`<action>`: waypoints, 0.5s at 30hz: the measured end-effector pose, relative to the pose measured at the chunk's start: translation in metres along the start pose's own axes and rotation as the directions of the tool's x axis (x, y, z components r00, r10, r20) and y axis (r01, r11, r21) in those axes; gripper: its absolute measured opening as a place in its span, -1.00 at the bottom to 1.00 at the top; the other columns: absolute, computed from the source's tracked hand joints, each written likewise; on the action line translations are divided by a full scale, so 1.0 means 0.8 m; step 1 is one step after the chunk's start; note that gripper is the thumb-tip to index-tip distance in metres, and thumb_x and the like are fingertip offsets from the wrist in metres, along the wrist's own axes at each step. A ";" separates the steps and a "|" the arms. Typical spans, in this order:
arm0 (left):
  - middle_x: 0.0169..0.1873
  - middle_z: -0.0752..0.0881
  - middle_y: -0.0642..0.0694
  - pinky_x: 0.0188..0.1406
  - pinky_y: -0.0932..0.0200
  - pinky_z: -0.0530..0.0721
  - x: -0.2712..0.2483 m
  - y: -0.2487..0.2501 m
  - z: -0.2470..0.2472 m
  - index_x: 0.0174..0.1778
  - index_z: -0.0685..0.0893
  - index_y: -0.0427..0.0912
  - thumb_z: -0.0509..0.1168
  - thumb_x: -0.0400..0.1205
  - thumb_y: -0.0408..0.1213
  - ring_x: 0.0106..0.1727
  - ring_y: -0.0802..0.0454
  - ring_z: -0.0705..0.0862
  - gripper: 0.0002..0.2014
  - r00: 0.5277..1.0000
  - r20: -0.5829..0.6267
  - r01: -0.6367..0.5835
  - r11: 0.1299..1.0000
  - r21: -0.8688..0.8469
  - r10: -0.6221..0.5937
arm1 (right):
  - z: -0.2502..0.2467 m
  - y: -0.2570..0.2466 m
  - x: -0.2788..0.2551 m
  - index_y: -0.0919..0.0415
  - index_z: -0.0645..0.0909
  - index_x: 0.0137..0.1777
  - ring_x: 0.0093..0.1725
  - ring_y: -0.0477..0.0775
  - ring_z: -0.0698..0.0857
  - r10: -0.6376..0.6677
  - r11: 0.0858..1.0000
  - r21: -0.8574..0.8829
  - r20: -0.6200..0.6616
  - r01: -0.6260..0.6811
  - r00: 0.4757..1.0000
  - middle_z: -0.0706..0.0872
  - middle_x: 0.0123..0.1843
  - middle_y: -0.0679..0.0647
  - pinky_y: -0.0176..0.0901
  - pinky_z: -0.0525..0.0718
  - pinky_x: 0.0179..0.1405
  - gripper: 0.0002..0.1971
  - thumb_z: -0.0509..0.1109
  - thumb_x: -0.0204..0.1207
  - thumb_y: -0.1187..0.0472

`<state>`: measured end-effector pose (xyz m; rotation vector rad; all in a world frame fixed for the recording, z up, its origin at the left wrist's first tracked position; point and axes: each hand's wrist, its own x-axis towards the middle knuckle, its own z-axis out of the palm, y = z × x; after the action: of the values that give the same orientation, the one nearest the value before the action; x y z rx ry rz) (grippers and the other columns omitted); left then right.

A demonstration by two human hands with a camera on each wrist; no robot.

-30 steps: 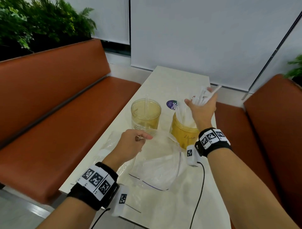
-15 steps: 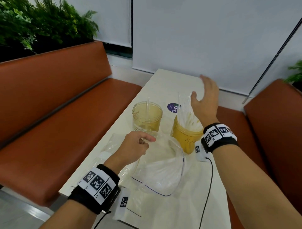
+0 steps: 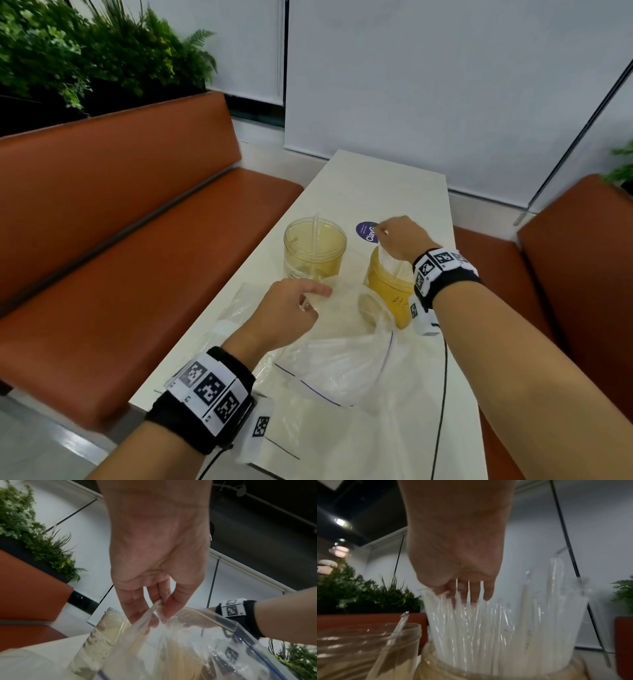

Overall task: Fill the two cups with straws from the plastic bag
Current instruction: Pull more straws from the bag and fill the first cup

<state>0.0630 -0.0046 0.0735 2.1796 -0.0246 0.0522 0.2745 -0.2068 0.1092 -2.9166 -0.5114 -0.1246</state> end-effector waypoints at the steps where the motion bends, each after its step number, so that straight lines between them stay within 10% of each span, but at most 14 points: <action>1: 0.11 0.80 -0.05 -0.11 0.67 0.53 -0.001 0.000 -0.001 0.33 0.77 0.08 0.27 0.56 -0.52 0.03 -0.02 0.74 -0.49 1.000 0.018 -0.009 1.000 0.006 0.009 | -0.002 0.003 -0.004 0.26 0.74 0.24 0.19 0.29 0.73 0.015 0.999 0.038 -0.101 -0.011 0.995 0.76 0.26 0.22 0.09 0.72 0.18 -0.63 0.13 0.78 0.12; 3: 0.04 0.73 0.08 -0.11 0.68 0.52 -0.003 0.001 -0.003 0.43 0.71 0.06 0.26 0.53 -0.57 0.10 0.00 0.71 -0.40 0.998 0.058 -0.010 1.000 0.023 0.009 | -0.002 0.015 -0.011 0.26 0.75 0.22 0.19 0.28 0.72 0.028 0.999 0.053 -0.261 -0.015 0.965 0.77 0.24 0.20 0.05 0.68 0.15 -0.64 0.14 0.79 0.12; 7: -0.01 0.74 -0.18 -0.12 0.64 0.50 -0.003 0.000 -0.002 0.48 0.65 0.10 0.26 0.58 -0.56 0.11 -0.07 0.70 -0.38 0.996 0.087 -0.030 0.997 0.067 0.024 | 0.001 0.032 -0.030 0.16 0.77 0.25 0.21 0.28 0.74 0.102 0.991 0.095 -0.112 -0.092 0.988 0.79 0.25 0.21 0.01 0.66 0.16 -0.60 0.16 0.78 -0.02; 11: 0.01 0.74 0.01 -0.22 0.60 0.59 -0.002 0.007 0.003 0.40 0.72 0.08 0.28 0.61 -0.56 0.06 0.00 0.71 -0.46 0.995 0.084 -0.056 0.998 0.023 0.053 | -0.006 0.047 -0.042 0.11 0.75 0.30 0.41 0.23 0.61 0.114 0.988 0.139 -0.379 -0.066 0.918 0.69 0.42 0.14 0.09 0.61 0.31 -0.66 0.24 0.74 0.00; 15: -0.10 0.73 0.21 -0.19 0.71 0.51 -0.004 0.016 0.007 0.29 0.80 -0.07 0.41 0.60 -0.47 -0.03 0.22 0.73 -0.63 0.998 0.022 -0.054 0.998 0.009 0.054 | 0.015 0.065 -0.065 0.09 0.61 0.52 0.55 0.20 0.55 0.147 0.989 0.032 -0.072 -0.145 0.987 0.62 0.55 0.12 0.17 0.38 0.60 -0.58 0.16 0.78 -0.03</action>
<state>0.0598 -0.0164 0.0805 2.1886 -0.0964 0.0590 0.2446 -0.2699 0.0833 -2.8980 -0.2845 -0.2039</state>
